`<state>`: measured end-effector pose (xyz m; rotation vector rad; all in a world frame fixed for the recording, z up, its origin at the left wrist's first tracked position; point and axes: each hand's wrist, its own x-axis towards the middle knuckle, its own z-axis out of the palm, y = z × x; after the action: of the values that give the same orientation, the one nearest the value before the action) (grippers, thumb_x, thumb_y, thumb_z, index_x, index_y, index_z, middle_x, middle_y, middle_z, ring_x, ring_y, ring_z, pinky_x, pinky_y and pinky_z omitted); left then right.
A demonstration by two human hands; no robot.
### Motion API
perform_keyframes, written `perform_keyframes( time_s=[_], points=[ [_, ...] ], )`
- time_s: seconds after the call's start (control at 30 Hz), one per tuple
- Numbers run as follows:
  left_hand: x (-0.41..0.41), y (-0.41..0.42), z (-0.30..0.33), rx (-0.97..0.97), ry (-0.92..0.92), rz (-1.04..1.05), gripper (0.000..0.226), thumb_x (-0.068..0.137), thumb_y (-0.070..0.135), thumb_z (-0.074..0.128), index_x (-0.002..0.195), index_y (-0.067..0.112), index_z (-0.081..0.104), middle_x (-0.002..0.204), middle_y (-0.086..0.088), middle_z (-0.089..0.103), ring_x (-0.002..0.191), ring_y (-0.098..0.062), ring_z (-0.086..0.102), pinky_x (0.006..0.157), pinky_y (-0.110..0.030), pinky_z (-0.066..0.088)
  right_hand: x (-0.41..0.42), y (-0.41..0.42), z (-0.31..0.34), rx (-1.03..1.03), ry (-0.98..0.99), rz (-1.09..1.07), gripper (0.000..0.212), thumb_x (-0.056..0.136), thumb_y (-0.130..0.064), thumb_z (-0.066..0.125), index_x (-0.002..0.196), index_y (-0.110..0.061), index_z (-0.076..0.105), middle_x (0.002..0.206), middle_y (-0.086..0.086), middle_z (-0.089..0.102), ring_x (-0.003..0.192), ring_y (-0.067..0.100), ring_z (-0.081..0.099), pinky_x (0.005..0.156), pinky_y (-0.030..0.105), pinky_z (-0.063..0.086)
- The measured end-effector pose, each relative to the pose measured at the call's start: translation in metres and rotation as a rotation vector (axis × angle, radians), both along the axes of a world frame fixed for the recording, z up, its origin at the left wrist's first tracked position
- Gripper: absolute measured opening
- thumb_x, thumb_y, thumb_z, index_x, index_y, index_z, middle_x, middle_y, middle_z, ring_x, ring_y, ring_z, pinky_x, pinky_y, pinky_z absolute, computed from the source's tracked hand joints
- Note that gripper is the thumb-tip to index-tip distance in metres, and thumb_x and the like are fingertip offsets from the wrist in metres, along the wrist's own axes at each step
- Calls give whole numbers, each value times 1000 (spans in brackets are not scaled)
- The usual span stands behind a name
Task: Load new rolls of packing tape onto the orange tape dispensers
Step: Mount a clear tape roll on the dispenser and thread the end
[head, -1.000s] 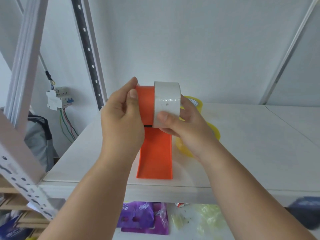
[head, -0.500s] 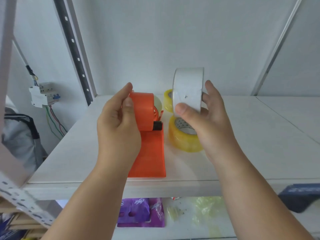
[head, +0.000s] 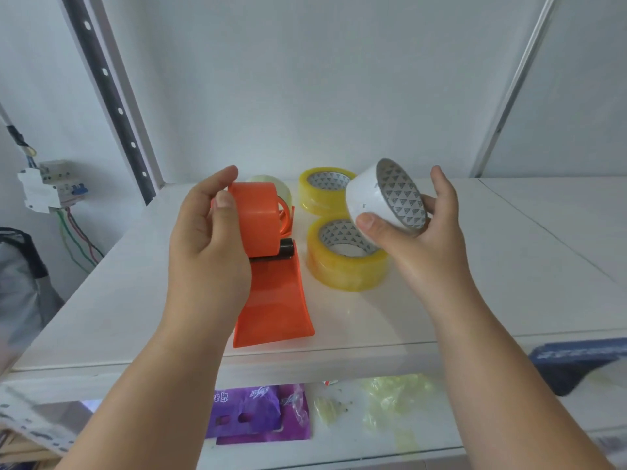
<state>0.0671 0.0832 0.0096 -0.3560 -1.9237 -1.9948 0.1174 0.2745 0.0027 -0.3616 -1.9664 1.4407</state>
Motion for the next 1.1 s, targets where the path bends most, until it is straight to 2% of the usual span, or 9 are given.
perform_keyframes(
  time_s=[0.1,0.3,0.43,0.5,0.67,0.77,0.87,1.0,1.1],
  points=[
    [0,1,0,-17,-3,6,27,101,29,35,105,43,58,69,33,58,58,5,48,56,-18,42,-8,15,-5,15,-28,-81,114,57,-48,83,148,-36,15,143,-6,41,128,11,46,104,31,41],
    [0,4,0,-15,-1,27,28,101,28,35,101,44,58,71,33,59,63,6,52,65,-25,43,-34,42,-3,24,-120,-126,109,64,-38,82,149,-34,12,149,1,31,133,16,40,97,25,33],
    [1,5,0,3,3,23,29,100,32,36,99,50,58,74,31,61,85,-34,65,66,-34,46,-44,52,-3,48,-168,-127,105,71,-28,80,150,-31,11,152,2,23,135,17,34,93,23,29],
    [1,6,0,17,11,27,29,100,33,35,98,50,58,73,30,61,86,-40,64,69,-40,48,-44,56,-8,37,-192,-121,103,72,-26,78,150,-30,11,152,2,22,135,17,35,92,24,30],
    [1,6,-1,1,36,74,28,100,33,34,101,48,57,80,35,62,77,-3,61,80,-40,51,-38,64,-23,4,-250,-104,95,75,-29,74,149,-32,15,151,0,25,133,19,37,91,27,31],
    [1,8,-3,-7,44,99,28,100,32,33,102,47,57,78,35,62,75,0,60,81,-41,51,-34,67,-24,27,-275,-86,96,73,-31,76,149,-34,16,151,0,26,133,19,37,93,29,31],
    [0,8,-6,-12,71,114,26,97,37,34,106,46,57,87,30,63,86,-12,66,86,-45,52,-30,72,-25,49,-311,-94,95,73,-31,75,148,-37,18,148,1,25,132,21,37,95,31,33],
    [-2,8,-10,-55,109,156,27,101,30,32,113,39,55,83,36,59,78,10,56,76,-15,44,-28,76,-30,200,-482,-132,109,61,-46,80,148,-39,15,146,5,25,135,30,33,108,48,33],
    [-1,10,-11,-49,113,157,28,102,27,31,114,36,55,78,36,59,71,11,53,68,-5,40,-28,75,-29,256,-501,-60,111,61,-49,79,148,-40,10,148,5,24,137,29,30,111,51,29]
  ],
)
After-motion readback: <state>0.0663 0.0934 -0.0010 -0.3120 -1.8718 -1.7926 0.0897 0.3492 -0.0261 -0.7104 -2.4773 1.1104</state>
